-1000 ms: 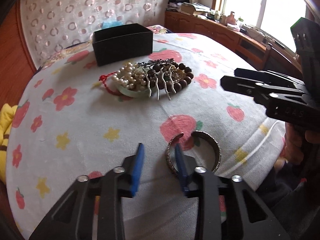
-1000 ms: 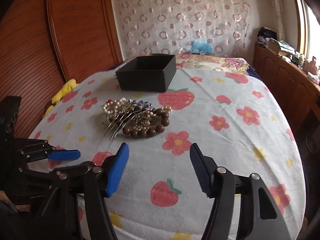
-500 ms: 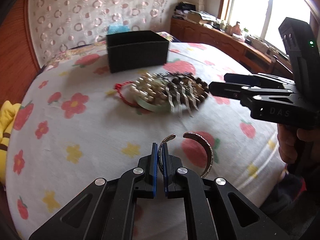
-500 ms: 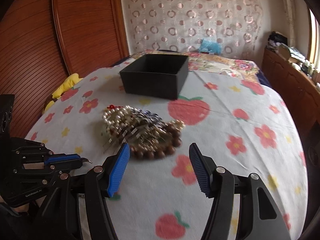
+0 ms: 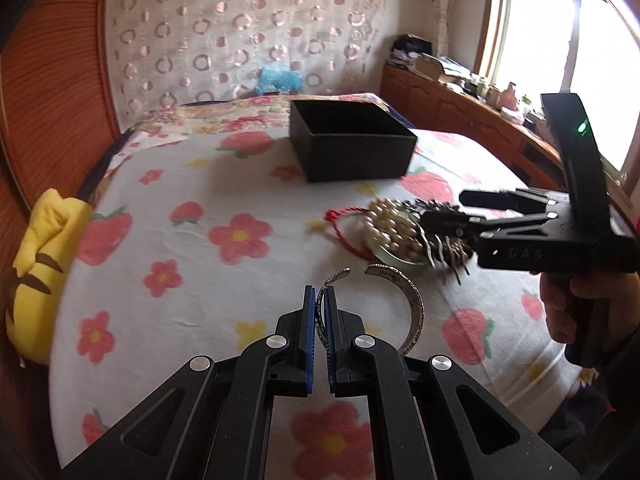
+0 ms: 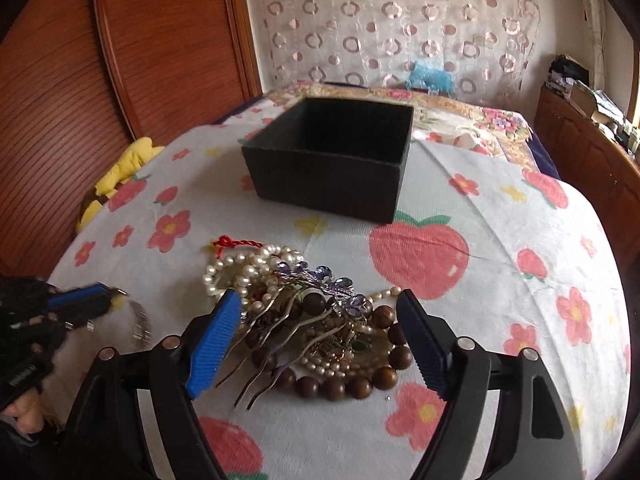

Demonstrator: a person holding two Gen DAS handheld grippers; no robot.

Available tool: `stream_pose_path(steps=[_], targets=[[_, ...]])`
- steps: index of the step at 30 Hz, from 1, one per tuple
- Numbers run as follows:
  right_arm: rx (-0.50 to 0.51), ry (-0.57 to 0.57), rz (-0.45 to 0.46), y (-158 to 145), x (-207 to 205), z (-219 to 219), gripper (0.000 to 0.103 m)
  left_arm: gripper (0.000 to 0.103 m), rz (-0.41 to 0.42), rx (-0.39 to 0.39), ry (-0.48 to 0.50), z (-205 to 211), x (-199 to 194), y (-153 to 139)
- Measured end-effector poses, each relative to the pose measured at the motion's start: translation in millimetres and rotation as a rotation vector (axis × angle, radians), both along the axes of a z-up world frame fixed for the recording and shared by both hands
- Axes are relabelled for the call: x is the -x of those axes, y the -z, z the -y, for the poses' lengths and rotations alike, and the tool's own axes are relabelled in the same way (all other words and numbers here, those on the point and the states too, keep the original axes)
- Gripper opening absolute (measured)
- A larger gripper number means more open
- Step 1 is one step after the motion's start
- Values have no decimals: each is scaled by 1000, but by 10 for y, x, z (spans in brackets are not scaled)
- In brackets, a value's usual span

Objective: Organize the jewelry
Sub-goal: 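Grasp the crystal-topped silver hair comb with the right tool while the left holds the bangle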

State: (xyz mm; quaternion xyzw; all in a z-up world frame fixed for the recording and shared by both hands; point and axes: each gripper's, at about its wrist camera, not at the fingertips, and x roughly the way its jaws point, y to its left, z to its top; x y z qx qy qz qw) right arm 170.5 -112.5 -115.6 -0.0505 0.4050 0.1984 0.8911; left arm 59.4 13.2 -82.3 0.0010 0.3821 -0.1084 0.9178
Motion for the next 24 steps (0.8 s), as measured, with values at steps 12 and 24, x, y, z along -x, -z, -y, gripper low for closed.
stream_pose_path(steps=[12, 24], targets=[[67, 5, -19, 145, -142, -124, 80, 4, 22, -3, -18, -102, 14, -25], [52, -29, 18, 19, -55, -7, 41, 4, 26, -15, -9, -27, 13, -71]])
